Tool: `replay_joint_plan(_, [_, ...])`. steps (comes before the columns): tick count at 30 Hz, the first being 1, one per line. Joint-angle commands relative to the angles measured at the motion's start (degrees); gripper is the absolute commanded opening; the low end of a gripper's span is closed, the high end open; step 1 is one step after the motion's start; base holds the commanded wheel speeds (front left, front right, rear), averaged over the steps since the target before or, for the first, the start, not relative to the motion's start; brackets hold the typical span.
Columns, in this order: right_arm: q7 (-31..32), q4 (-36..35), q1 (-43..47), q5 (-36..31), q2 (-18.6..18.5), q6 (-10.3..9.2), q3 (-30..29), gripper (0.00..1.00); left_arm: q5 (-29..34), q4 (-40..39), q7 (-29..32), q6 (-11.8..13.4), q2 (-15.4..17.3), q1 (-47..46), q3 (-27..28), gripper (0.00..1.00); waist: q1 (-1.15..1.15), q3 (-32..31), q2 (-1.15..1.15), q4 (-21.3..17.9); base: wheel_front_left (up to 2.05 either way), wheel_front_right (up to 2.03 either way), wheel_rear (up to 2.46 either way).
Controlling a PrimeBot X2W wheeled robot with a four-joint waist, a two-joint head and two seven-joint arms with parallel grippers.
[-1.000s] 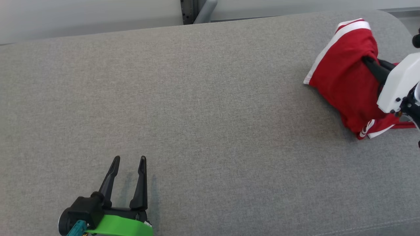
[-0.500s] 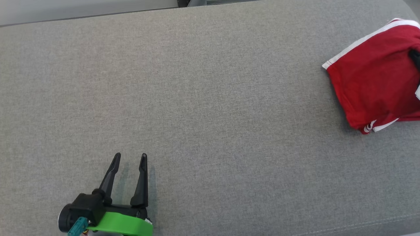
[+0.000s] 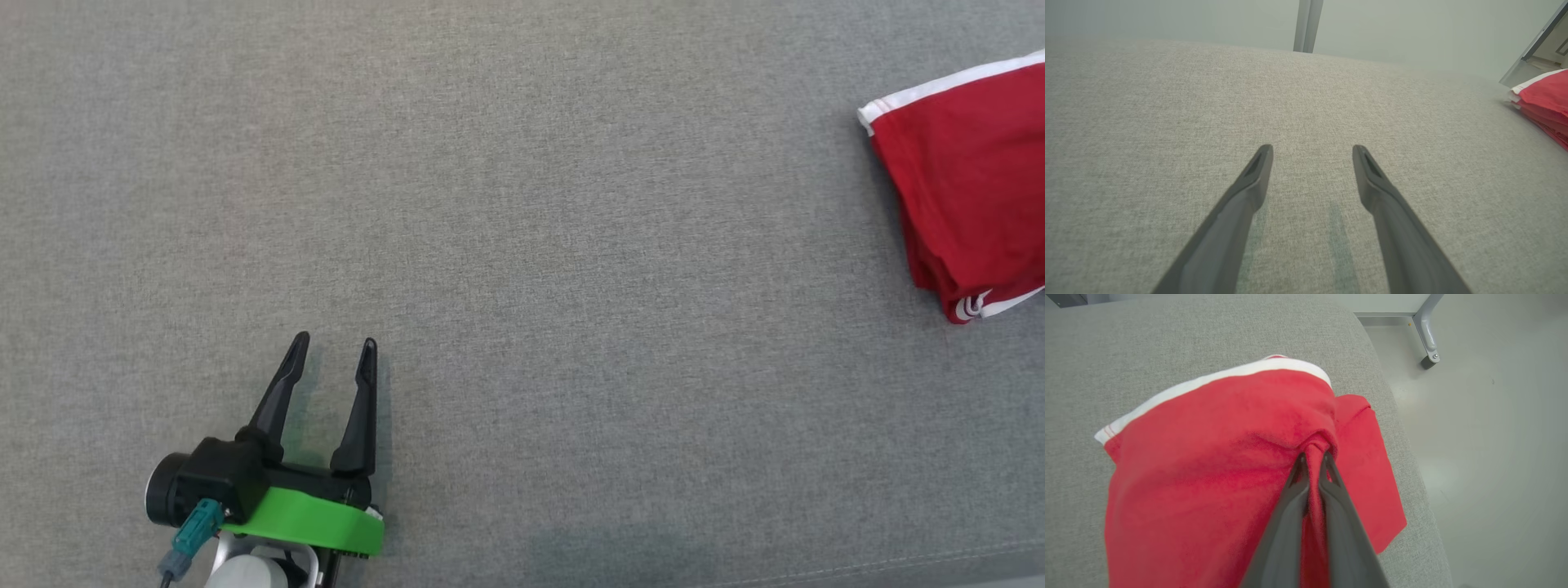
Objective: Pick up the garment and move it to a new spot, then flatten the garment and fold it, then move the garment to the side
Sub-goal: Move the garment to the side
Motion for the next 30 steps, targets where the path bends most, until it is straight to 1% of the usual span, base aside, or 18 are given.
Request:
replay_joint_plan(1, [-0.1, 0.7, -0.7, -1.0, -0.8, -0.02, 0.0, 0.0, -0.3, 0.0, -0.1, -0.2, 0.5, -0.8, -0.2, 1.0, 0.0, 0.9, 0.0, 0.9, 0.0, 0.0, 0.0])
replay_joint_plan(3, [-1.0, 2.3, -1.0, -2.1, -2.5, -0.03, 0.4, 0.0, -0.4, 0.1, -0.1, -0.2, 0.6, -1.0, -0.3, 1.0, 0.0, 1.3, 0.0, 1.3, 0.0, 0.0, 0.0])
replay_joint_plan(4, [-1.6, 3.3, -1.2, -2.5, -3.2, -0.03, 0.7, 0.07, -0.4, 0.2, -0.1, -0.2, 0.5, -1.1, -0.3, 1.0, 0.0, 1.4, 0.0, 1.5, 0.0, 0.0, 0.0])
replay_joint_plan(6, [-2.9, 5.3, -1.2, -3.3, -4.2, -0.03, 1.5, 0.48, -0.4, 0.4, -0.1, -0.2, 0.5, -1.1, -0.3, 1.0, 0.0, 1.5, 0.0, 1.7, 0.0, 0.0, 0.0])
replay_joint_plan(7, [-3.3, 6.3, -1.1, -3.6, -4.7, -0.03, 2.1, 0.98, -0.5, 0.5, -0.1, -0.2, 0.5, -1.1, -0.3, 1.0, 0.0, 1.5, 0.0, 1.8, 0.0, 0.0, 0.0])
replay_joint_plan(8, [-3.6, 7.5, -0.8, -4.1, -5.4, -0.03, 2.7, 1.0, -0.4, 0.6, -0.1, -0.2, 0.5, -1.0, -0.3, 1.0, 0.0, 1.4, 0.0, 1.9, 0.0, 0.0, 0.0])
replay_joint_plan(9, [-4.0, 8.6, -0.5, -4.2, -6.3, -0.03, 3.6, 1.0, -0.4, 0.6, -0.1, -0.2, 0.6, -0.9, -0.2, 1.0, 0.0, 1.4, 0.0, 2.0, 0.0, 0.0, 0.0])
replay_joint_plan(10, [-4.0, 8.6, -0.5, -4.2, -6.3, -0.03, 3.6, 1.0, -0.4, 0.6, -0.1, -0.2, 0.6, -0.9, -0.2, 1.0, 0.0, 1.4, 0.0, 2.0, 0.0, 0.0, 0.0])
replay_joint_plan(14, [-5.7, 12.1, -0.7, -4.8, -8.1, -0.03, 6.6, 1.0, -0.5, 1.0, -0.1, -0.2, 0.6, -0.5, 0.2, 1.0, 0.0, 0.7, 0.0, 1.9, 0.0, 0.0, 0.0])
replay_joint_plan(19, [-8.9, 15.5, -1.1, -5.1, -9.1, -0.03, 8.9, 1.0, -0.7, 1.3, -0.1, -0.2, 0.3, 0.1, 0.5, 1.0, 0.0, -0.6, 0.0, 1.4, 0.0, 0.0, 0.0])
replay_joint_plan(22, [-12.2, 16.7, -0.6, -4.0, -9.6, -0.03, 9.6, 1.0, -1.1, 1.6, -0.1, -0.2, 0.0, 0.7, 0.4, 1.0, 0.0, -2.1, 0.0, 1.2, 0.0, 0.0, 0.0])
replay_joint_plan(25, [-17.8, 15.6, 0.0, -2.0, -9.7, -0.03, 9.9, 1.0, -1.6, 2.0, -0.1, -0.2, -0.6, 1.6, 0.6, 1.0, 0.0, -4.6, 0.0, 1.1, 0.0, 0.0, 0.0])
replay_joint_plan(27, [-21.4, 13.6, 0.6, -0.6, -9.6, -0.03, 10.4, 1.0, -1.8, 2.1, -0.1, -0.2, -1.0, 2.5, 1.1, 1.0, 0.0, -6.5, 0.0, 1.1, 0.0, 0.0, 0.0])
replay_joint_plan(29, [-25.4, 10.8, 1.4, 0.2, -9.5, -0.04, 10.0, 1.0, -2.0, 2.4, -0.1, -0.2, -1.3, 3.5, 1.6, 1.0, 0.0, -8.6, 0.0, 1.2, 0.0, 0.0, 0.0])
replay_joint_plan(30, [-29.7, 7.1, 2.9, 0.7, -8.7, -0.04, 8.7, 1.0, -2.1, 2.8, -0.1, -0.2, -1.5, 4.7, 2.2, 1.0, 0.0, -10.8, 0.0, 1.5, 0.0, 0.0, 0.0])
